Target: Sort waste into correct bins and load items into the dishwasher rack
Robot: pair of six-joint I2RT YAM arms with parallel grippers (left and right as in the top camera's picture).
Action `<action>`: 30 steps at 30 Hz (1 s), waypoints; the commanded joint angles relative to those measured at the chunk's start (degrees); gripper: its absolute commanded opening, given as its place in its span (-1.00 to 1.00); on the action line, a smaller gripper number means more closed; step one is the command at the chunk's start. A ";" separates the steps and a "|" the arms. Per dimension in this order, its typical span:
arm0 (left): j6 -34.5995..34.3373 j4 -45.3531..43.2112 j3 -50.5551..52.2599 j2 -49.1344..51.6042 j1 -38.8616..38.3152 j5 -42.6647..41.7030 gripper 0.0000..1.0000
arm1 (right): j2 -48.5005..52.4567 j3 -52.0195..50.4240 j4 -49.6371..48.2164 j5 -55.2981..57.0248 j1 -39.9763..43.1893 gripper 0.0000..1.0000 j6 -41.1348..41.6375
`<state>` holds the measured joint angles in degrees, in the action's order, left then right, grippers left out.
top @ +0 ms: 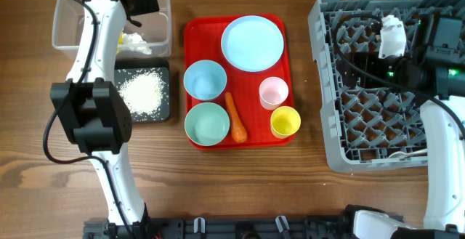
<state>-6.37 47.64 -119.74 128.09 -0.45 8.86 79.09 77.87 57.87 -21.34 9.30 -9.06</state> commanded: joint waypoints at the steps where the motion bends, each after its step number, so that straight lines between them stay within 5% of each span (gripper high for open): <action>1: 0.13 2.51 -0.26 -4.87 -2.16 -0.92 1.00 | 0.33 0.00 0.07 0.39 -0.24 0.82 0.24; 13: -6.25 26.60 -0.26 -14.53 -18.93 -1.55 1.00 | 0.33 0.00 0.11 0.39 -0.24 0.82 0.31; 30: -16.48 39.04 -0.24 -15.50 -28.55 -2.60 0.87 | 0.33 0.00 0.22 0.37 -0.24 0.96 1.79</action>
<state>-20.12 86.21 -119.85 113.45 -26.44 7.33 79.09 77.87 57.89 -21.34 9.30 -7.77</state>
